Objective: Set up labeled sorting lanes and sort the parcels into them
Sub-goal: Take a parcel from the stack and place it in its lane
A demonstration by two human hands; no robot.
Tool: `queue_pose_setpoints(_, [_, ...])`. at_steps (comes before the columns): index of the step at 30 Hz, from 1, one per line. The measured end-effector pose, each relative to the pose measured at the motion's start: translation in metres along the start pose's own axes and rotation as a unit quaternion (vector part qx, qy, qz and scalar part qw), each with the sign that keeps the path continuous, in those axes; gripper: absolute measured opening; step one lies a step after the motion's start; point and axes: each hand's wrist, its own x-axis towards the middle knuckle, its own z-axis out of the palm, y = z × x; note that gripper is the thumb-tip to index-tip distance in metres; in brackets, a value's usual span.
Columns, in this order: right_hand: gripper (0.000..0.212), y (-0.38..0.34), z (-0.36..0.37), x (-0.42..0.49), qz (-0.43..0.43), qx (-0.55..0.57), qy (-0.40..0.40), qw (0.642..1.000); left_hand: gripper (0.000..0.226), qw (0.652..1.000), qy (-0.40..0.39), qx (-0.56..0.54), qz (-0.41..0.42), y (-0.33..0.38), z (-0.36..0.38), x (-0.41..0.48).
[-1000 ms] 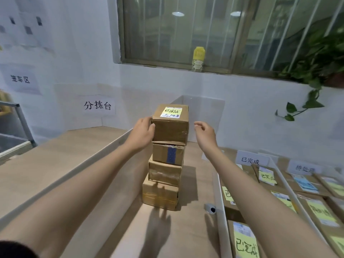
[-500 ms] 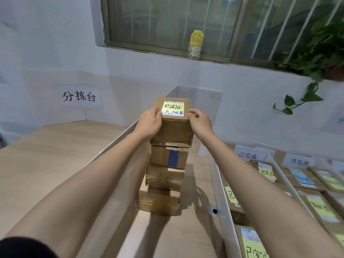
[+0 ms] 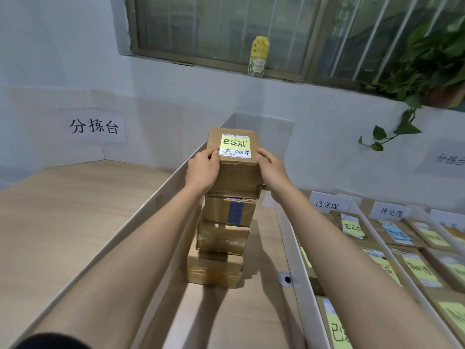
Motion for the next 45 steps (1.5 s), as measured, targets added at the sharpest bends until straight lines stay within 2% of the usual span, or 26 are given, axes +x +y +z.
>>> queue_pose_setpoints(8, [0.036,-0.006,-0.002,-0.013,0.026,0.067,0.027,0.997,0.036,0.999,-0.020,-0.047,-0.003,0.007,-0.007,-0.007])
queue_pose_setpoints(17, [0.044,-0.012,-0.016,-0.041,0.037,0.153,0.050,0.986,0.025,0.977,-0.066,-0.200,-0.041,0.019,-0.013,-0.022])
queue_pose_setpoints(22, [0.047,-0.018,-0.042,-0.065,0.028,0.181,0.066,0.981,0.028,0.967,-0.058,-0.245,-0.039,0.051,-0.016,-0.049])
queue_pose_setpoints(26, [0.052,-0.019,-0.077,-0.091,0.018,0.181,0.091,0.979,0.027,0.963,-0.079,-0.256,-0.024,0.087,-0.011,-0.079])
queue_pose_setpoints(32, [0.049,-0.009,-0.144,-0.149,0.014,0.188,0.135,0.973,0.024,0.952,-0.128,-0.276,0.002,0.139,0.015,-0.138])
queue_pose_setpoints(36, [0.049,0.000,-0.199,-0.193,0.021,0.195,0.184,0.963,0.023,0.942,-0.179,-0.284,0.005,0.177,0.043,-0.180])
queue_pose_setpoints(45, [0.046,0.017,-0.314,-0.311,0.028,0.175,0.296,0.939,0.030,0.922,-0.272,-0.265,0.073,0.258,0.100,-0.289])
